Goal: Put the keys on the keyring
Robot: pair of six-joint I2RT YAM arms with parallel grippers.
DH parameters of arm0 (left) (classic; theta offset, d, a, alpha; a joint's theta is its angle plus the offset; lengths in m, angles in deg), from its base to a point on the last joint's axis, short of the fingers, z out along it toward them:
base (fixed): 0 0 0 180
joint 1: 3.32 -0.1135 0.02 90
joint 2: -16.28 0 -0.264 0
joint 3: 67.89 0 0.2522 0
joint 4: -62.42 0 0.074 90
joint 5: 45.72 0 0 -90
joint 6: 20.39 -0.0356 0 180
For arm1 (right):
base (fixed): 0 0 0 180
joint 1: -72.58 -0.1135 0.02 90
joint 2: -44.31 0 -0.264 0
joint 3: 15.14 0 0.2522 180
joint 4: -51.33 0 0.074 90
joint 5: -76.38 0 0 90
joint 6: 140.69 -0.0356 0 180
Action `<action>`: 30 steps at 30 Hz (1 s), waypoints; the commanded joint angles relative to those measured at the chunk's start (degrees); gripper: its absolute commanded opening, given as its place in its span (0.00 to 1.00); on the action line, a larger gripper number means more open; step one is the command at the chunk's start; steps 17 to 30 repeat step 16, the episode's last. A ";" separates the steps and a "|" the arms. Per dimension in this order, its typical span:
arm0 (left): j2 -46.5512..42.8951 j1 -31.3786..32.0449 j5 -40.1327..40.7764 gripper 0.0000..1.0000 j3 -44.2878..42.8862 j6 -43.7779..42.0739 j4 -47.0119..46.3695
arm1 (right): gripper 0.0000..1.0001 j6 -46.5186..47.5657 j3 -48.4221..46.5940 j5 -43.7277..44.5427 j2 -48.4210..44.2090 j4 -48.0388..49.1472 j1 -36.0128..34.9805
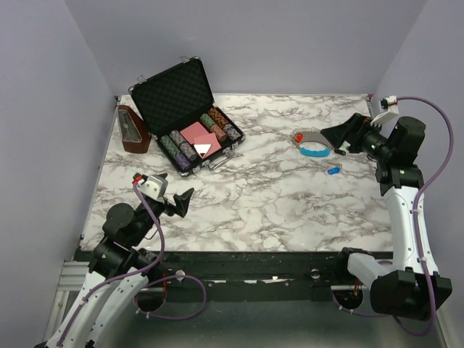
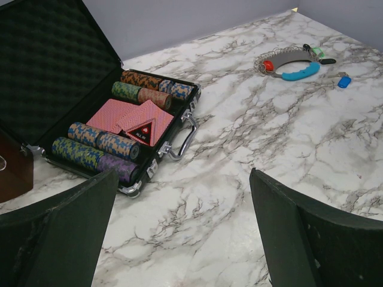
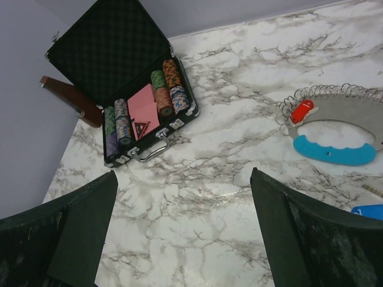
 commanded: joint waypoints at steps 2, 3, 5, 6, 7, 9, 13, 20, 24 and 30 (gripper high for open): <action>-0.36 -0.37 -0.02 0.99 0.49 -0.56 -0.28 | 1.00 -1.05 1.02 -0.92 -1.52 1.85 0.53; -0.45 -0.46 -0.02 0.99 0.49 -0.56 -0.37 | 1.00 -1.05 1.19 -1.00 -1.52 1.93 0.53; -0.27 -0.37 -0.02 0.99 0.49 -0.56 -0.37 | 1.00 -1.31 1.54 -1.18 -1.78 2.11 0.53; -0.36 -0.37 -0.02 0.99 0.49 -0.56 -0.37 | 1.00 -1.22 1.63 -1.18 -1.87 2.11 0.62; -0.36 -0.37 -0.02 0.99 0.49 -0.56 -0.19 | 1.00 -1.31 1.72 -1.18 -1.96 2.11 0.53; -0.36 -0.37 -0.02 0.99 0.41 -0.56 -0.10 | 1.00 -1.22 1.89 -1.01 -2.22 2.11 0.53; -0.53 -0.37 -0.02 0.99 0.41 -0.56 -0.19 | 1.00 -2.01 1.98 -0.39 -2.40 2.11 0.53; -0.62 -0.37 0.24 0.99 0.49 -0.56 -0.02 | 1.00 -2.02 2.07 -0.56 -2.49 2.20 0.53; -0.62 -0.37 0.24 0.99 0.49 -0.56 -0.02 | 1.00 -2.02 2.07 -0.56 -2.49 2.20 0.53; -0.62 -0.37 0.24 0.99 0.49 -0.56 -0.02 | 1.00 -2.02 2.07 -0.56 -2.49 2.20 0.53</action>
